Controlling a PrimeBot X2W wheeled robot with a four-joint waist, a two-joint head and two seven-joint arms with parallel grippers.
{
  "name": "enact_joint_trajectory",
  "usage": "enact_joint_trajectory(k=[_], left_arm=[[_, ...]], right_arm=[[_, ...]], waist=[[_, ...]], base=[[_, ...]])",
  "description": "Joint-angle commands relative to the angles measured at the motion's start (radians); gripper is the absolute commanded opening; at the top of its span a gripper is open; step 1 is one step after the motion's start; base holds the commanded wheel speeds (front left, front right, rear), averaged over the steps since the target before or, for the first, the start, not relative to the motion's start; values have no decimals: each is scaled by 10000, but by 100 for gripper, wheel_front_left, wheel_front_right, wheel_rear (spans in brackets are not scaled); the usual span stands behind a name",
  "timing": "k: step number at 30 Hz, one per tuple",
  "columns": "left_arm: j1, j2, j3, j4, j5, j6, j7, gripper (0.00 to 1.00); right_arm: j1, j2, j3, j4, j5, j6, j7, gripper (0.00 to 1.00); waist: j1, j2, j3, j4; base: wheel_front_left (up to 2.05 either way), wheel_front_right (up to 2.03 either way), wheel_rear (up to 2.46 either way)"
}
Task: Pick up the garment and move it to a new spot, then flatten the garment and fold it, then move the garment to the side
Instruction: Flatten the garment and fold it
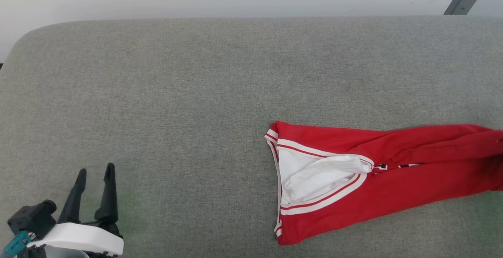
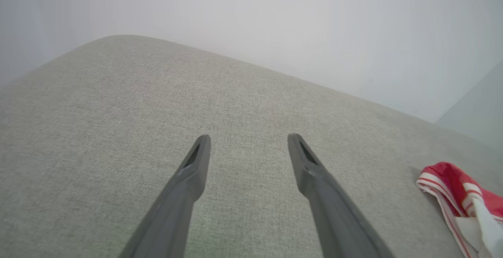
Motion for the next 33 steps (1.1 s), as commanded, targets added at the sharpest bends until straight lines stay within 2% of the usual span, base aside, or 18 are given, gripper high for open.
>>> enact_joint_trajectory(k=[1, 5, 11, 12, 18, 23, 29, 30, 32, 33], left_arm=[[162, -99, 78, -109, 152, -66, -46, 100], [260, -101, 12, -379, 117, -56, -46, 100], [359, -146, 20, -557, 28, -59, -48, 100], [359, -146, 20, -557, 28, -59, -48, 100], [226, -211, -125, -607, -24, -61, -47, 100], [92, -229, -368, -581, -39, -61, -47, 100], [-46, -280, -558, -494, -158, -62, -47, 100], [-48, -299, -571, -482, -184, -62, -47, 100], [-35, -303, -591, -464, -198, -62, -47, 100], [-7, -320, -563, -449, -233, -62, -47, 100]], right_arm=[[-164, 41, -76, 35, -40, -1, 6, 0], [-123, 286, 62, -553, 192, -1, 224, 0], [420, 865, 744, -2694, 897, -1, 740, 0], [420, 865, 744, -2694, 897, -1, 740, 0], [707, 1489, 1964, -4332, 989, -1, 1058, 0], [410, 2061, 3036, -4542, 834, -1, 944, 0], [-16, 2484, 4227, -3760, 739, -1, 641, 0], [-100, 2517, 4343, -3621, 738, -1, 554, 26], [-245, 2547, 4560, -3477, 819, -1, 346, 100], [-254, 2507, 4608, -3408, 883, -1, 295, 100]], waist=[[0, -1, -3, -36], [0, -1, -39, -98], [0, -1, -50, -128], [0, -1, -50, -128], [0, -1, -43, 59], [0, -1, -25, 385], [0, -1, -61, 759], [0, -1, -79, 796], [0, -1, -115, 849], [0, -1, -147, 863]], base=[[0, 0, 0], [0, 0, 0], [0, 0, 0], [0, 0, 0], [0, 0, 0], [0, 0, 0], [0, 0, 0], [0, 0, 0], [0, 0, 0], [0, 0, 0]])
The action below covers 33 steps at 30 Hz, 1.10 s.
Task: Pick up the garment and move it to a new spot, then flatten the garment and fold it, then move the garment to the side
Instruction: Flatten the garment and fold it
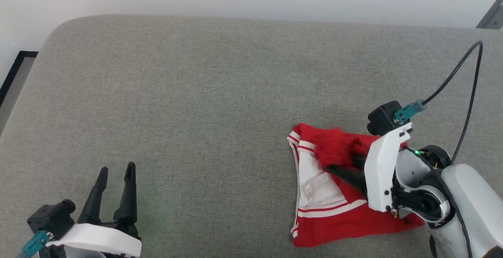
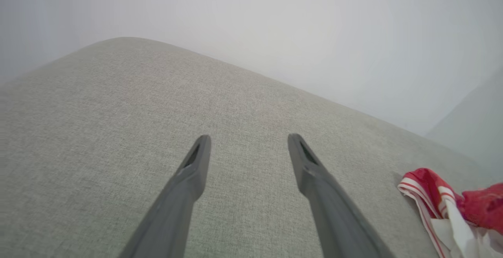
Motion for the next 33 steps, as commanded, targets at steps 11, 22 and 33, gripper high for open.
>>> enact_joint_trajectory(k=[11, 22, 33], left_arm=[[365, 46, 465, -42, -95, -32, -47, 100], [493, 198, 881, -317, 186, -32, -47, 100], [742, 280, 1132, -764, 952, -33, -47, 100]], right_arm=[[421, -747, -909, -1264, 496, 1, -689, 100], [1549, -952, -2598, -1885, -395, 1, -3512, 100], [2385, -1032, -2790, -590, -1419, 1, -6985, 100]], waist=[[0, 0, -380, -407], [0, 0, -572, -1124], [0, 0, -762, -1583]], base=[[0, 0, 0], [0, 0, 0], [0, 0, 0]])
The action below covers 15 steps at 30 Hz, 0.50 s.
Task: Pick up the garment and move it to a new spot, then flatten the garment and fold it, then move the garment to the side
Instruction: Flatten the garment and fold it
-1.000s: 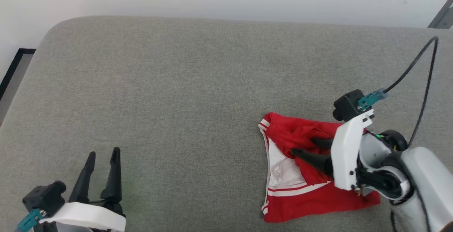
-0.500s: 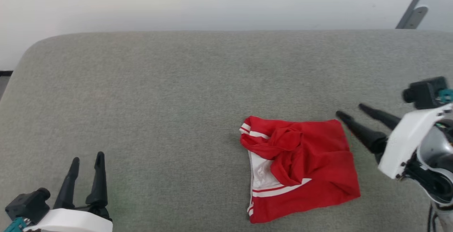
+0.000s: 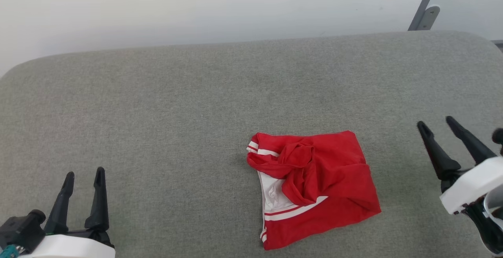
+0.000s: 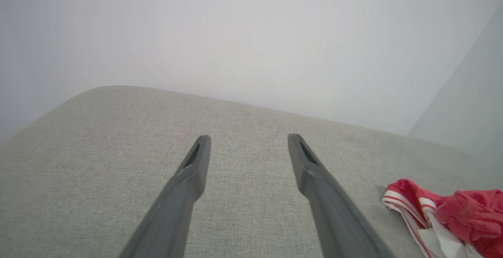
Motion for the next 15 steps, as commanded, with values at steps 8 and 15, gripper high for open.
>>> enact_joint_trajectory(k=[8, 15], left_arm=[[427, -37, 382, -211, 780, -33, -47, 100], [843, -66, 708, -403, 1368, -31, -48, 100]], right_arm=[[235, -233, 222, 1482, -724, 1, -2581, 100], [388, -317, 449, 2563, -1055, 1, -3781, 100]], waist=[[0, 0, -341, -138], [0, 0, -676, -72]], base=[[0, 0, 0], [0, 0, 0]])
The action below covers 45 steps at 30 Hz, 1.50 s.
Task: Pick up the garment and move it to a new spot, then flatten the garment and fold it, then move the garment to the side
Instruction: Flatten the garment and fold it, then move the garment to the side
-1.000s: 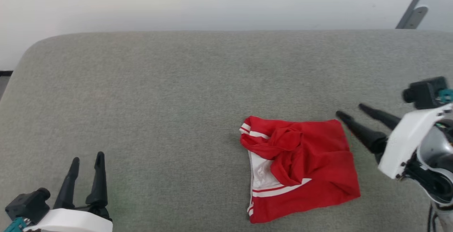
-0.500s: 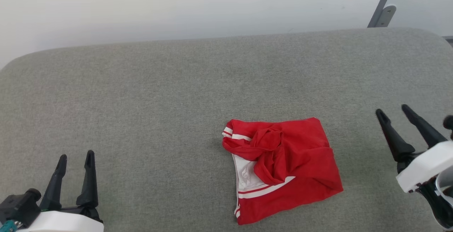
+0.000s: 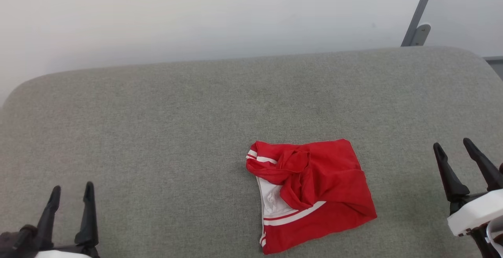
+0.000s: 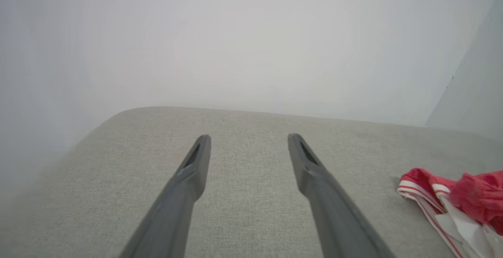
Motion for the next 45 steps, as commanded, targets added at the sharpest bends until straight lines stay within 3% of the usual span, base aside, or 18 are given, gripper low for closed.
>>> enact_joint_trajectory(k=[1, 14, 26, 37, 45], left_arm=[[185, 2, 107, -58, 201, -29, -48, 100], [570, 30, 202, -98, 576, -20, -48, 100], [386, 81, -15, 52, 284, -20, -48, 100], [390, 34, -91, 82, 93, -21, -48, 100], [364, -16, -125, 15, 48, -21, -48, 100]], right_arm=[[105, 30, -3, 127, -85, 1, -186, 100], [820, 568, -534, -36, -577, 1, -462, 100], [1106, 882, -681, -212, -660, 1, -461, 100], [1072, 898, -471, -90, -580, 1, -462, 100], [418, 515, 638, 246, 196, 1, -15, 100]], waist=[[0, -1, -59, 29], [0, -1, -179, 241], [0, -1, -128, 295], [0, -1, -126, 335], [0, -1, -44, 391]], base=[[0, 0, 0], [0, 0, 0], [0, 0, 0], [0, 0, 0], [0, 0, 0]])
